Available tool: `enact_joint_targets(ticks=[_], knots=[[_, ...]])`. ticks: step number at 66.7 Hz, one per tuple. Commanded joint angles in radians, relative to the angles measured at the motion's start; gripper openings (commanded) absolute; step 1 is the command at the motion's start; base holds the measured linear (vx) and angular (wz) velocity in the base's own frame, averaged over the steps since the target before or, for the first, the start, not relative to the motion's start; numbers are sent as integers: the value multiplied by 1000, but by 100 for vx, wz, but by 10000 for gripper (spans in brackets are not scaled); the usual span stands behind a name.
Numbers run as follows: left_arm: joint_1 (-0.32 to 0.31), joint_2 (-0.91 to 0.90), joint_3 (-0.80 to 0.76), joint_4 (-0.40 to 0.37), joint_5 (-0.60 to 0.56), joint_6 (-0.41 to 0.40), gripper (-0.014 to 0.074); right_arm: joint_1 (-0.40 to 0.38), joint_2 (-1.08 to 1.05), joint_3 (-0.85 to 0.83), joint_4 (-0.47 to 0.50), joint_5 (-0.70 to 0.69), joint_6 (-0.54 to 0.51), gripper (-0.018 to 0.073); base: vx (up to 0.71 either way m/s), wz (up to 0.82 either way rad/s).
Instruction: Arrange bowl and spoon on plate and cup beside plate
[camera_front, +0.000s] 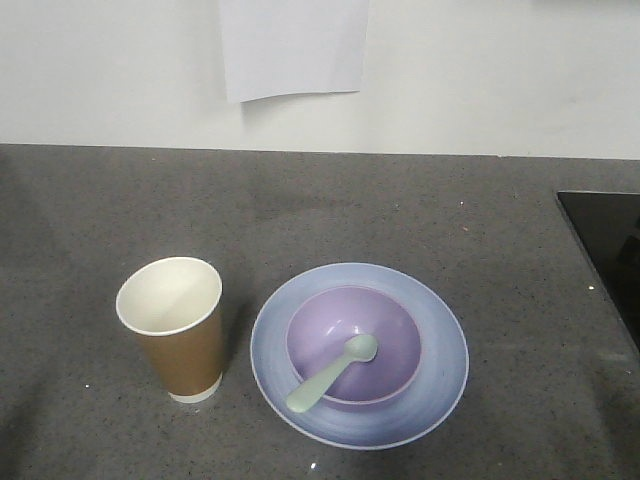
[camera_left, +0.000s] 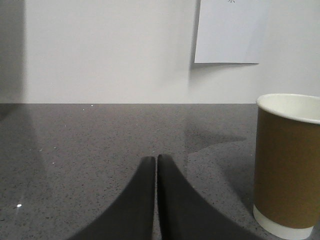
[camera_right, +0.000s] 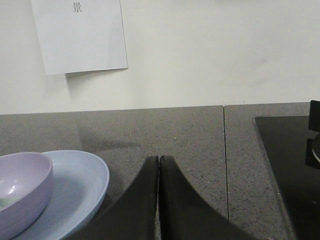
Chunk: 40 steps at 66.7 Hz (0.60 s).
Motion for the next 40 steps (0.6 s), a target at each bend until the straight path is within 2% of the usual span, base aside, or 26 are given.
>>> enact_joint_targets(ticks=[1,16,27,40], knots=[[0,-15,30,0,-67,-13,-7,-44,-56,17,-14,-10,-13,-5,0,0],[0,-15,30,0,-66,-13,-7,-150,-91,17,-67,48,-11,-5,0,0],[0,-15,30,0,-66,-13,-7,-152,-91,17,-157,40,-12,-5,0,0],[0,-15,30,0,-66,-13,-7,-152,-91,17,-167,42,-9,-5,0,0]])
